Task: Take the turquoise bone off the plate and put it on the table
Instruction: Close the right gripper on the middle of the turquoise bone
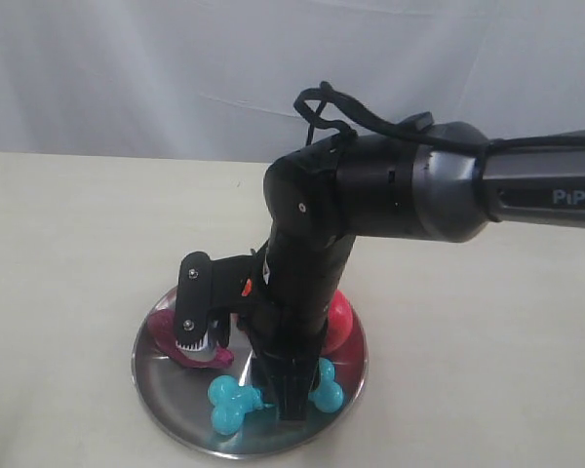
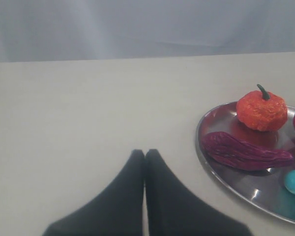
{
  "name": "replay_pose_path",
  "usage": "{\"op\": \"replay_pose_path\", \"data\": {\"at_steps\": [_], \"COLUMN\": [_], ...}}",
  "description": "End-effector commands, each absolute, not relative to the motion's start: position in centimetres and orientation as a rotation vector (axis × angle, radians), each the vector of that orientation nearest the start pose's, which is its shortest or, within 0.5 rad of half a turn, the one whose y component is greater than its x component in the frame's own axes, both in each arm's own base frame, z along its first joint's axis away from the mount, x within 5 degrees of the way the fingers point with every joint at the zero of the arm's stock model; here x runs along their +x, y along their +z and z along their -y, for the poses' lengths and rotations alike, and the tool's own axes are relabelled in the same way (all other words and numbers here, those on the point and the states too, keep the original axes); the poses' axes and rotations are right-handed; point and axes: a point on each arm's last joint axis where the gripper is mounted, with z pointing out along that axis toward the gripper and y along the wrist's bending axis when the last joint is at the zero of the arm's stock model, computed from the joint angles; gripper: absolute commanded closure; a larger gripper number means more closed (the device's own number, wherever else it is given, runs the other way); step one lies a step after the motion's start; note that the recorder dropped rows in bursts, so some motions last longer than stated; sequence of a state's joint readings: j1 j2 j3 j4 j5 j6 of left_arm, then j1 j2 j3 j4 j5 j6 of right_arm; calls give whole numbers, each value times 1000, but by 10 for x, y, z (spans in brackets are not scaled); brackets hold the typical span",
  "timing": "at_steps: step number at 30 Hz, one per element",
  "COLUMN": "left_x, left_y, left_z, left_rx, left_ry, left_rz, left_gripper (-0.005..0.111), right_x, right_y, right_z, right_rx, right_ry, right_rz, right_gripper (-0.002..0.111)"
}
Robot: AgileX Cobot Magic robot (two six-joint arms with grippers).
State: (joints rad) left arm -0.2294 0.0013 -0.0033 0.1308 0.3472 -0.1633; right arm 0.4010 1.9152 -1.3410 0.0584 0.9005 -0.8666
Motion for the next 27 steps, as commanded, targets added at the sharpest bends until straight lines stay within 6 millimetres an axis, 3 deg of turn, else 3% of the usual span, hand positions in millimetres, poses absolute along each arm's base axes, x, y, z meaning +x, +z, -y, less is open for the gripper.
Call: {"op": "replay_pose_path", "data": {"at_steps": [1, 16, 27], "left_x": [53, 53, 53], "left_y": [182, 182, 182], "left_z": [8, 8, 8], "left_rx": [143, 143, 143], "left_ry": [-151, -151, -151], "left_rz": [-1824, -1824, -1824], "left_gripper": [107, 107, 107], "right_x": [351, 360, 365], "right_y": [184, 155, 156], "right_z": [-154, -157, -159], "right_rx": [-1733, -1745, -1710], "right_ry": [9, 2, -21], "right_rz": [-2388, -2399, -2353], "right_gripper": [55, 55, 55]}}
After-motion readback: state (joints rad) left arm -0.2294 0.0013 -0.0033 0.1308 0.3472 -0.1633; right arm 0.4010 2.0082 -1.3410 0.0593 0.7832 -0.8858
